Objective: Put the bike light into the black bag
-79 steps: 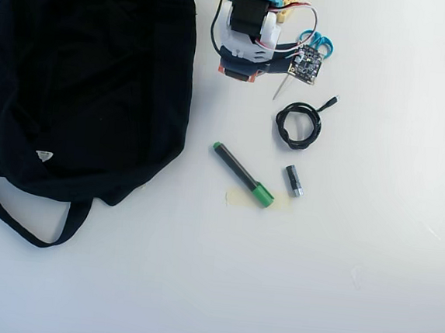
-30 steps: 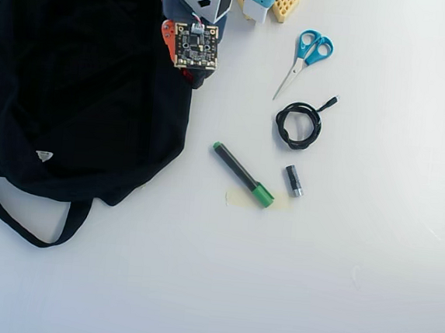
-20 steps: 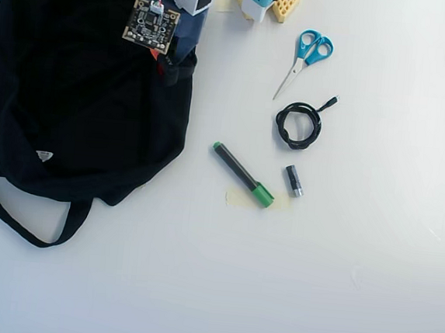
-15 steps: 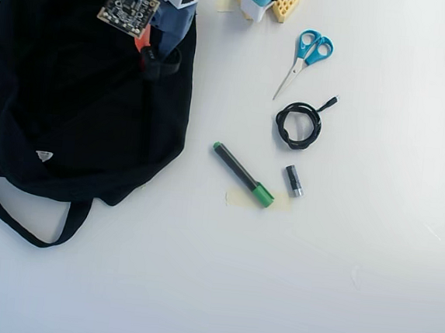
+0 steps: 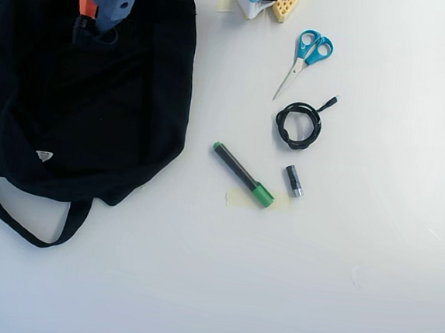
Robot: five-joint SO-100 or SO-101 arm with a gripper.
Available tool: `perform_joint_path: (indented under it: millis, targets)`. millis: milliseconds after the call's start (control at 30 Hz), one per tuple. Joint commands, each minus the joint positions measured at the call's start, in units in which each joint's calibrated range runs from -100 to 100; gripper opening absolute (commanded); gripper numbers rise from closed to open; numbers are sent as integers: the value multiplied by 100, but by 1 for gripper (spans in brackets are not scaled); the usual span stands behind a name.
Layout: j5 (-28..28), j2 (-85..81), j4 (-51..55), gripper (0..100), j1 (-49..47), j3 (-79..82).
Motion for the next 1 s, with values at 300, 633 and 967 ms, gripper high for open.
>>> perform_joint_path:
  millis: [300, 633, 967]
  targets:
    - [-177, 1299, -830, 2, 1639, -245]
    - [-471, 2079, -1192, 2, 1856, -649]
    - [-544, 2087, -1157, 23, 1856, -730]
